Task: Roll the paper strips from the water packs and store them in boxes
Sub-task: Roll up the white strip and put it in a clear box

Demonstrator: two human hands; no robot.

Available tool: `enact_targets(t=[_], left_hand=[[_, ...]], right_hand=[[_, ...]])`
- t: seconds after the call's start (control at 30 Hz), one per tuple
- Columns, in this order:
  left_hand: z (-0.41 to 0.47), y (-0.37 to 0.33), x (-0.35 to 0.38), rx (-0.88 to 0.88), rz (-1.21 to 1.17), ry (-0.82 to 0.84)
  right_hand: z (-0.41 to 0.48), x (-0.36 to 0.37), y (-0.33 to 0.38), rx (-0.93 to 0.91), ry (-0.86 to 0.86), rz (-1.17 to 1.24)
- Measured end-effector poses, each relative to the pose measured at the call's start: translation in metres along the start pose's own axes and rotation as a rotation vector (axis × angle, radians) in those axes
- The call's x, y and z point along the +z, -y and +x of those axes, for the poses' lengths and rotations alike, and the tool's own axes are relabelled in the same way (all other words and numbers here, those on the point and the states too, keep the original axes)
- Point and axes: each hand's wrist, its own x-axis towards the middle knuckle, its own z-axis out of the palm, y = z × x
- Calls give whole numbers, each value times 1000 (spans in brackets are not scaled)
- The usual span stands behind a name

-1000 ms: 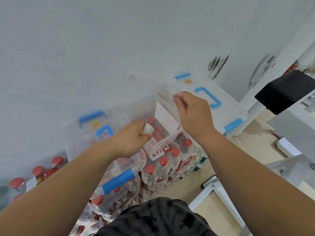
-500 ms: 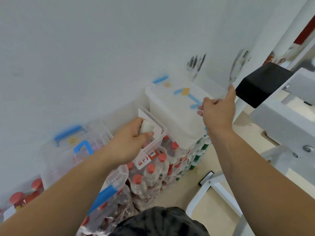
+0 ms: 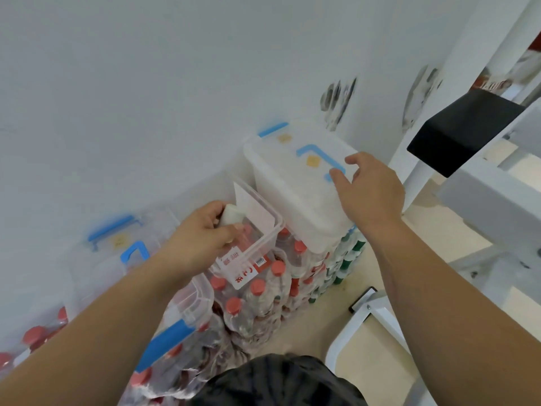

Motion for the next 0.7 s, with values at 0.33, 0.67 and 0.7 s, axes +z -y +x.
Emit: enact_targets(t=[0.33,0.67,0.7], left_hand=[[-1,6,-18,56,-320,-89],[13,18,-36,44,-223,-310],[16,20,-39,41,-210,-312]], right_hand=[[-71,39,101,-42,700,694],[-66,71,139,211,772,880],[-64,74,141,220,775,883]])
